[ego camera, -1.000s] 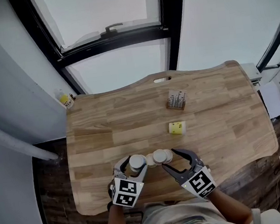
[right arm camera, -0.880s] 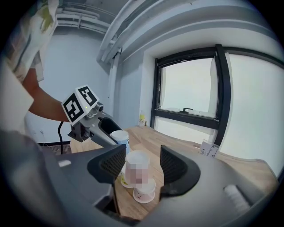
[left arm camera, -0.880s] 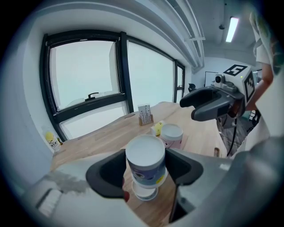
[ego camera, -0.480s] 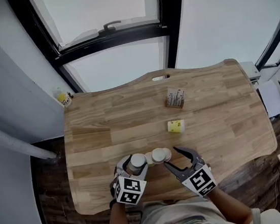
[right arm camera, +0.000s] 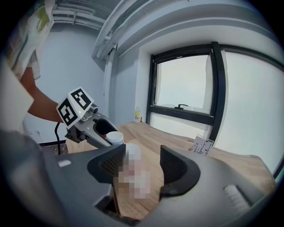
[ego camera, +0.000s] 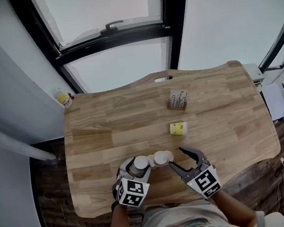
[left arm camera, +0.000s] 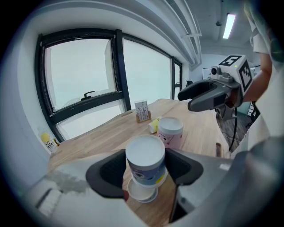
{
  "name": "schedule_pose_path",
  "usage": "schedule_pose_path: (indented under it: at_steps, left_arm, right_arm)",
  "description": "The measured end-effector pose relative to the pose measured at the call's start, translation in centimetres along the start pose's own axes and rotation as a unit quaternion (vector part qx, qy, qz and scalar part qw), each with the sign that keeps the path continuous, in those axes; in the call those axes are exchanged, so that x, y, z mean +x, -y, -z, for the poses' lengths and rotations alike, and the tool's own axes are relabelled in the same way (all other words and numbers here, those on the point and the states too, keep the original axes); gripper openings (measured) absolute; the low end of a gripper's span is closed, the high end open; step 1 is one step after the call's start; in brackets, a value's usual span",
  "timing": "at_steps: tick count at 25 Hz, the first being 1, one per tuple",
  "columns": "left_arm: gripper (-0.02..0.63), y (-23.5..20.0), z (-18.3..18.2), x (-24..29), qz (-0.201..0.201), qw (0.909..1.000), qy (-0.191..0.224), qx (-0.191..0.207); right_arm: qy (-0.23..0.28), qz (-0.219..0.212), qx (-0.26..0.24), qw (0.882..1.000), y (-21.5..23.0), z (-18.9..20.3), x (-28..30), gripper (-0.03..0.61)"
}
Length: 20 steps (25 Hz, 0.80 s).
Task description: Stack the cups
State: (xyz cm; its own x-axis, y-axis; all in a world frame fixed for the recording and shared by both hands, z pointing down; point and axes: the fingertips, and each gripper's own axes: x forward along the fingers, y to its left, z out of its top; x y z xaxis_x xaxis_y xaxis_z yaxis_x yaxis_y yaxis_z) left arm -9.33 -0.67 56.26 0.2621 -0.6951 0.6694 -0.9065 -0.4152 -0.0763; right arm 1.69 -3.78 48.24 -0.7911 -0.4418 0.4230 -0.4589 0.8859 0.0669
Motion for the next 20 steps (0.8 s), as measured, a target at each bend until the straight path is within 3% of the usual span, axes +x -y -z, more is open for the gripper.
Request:
schedule_pose_path:
  at_steps: [14, 20]
  left_arm:
    - [0.290, 0.1, 0.7, 0.4, 0.011, 0.9998, -0.013, -0.004]
    - [0.311, -0.3, 0.2, -0.4, 0.016, 0.9994, 0.003, -0.032]
  right_arm:
    - [-0.010, 0.013, 0.010, 1.000, 1.6, 0.6, 0.3, 0.238]
    - [-0.020, 0.016, 0.026, 0.999, 3.1, 1.0, 0.3, 0.243]
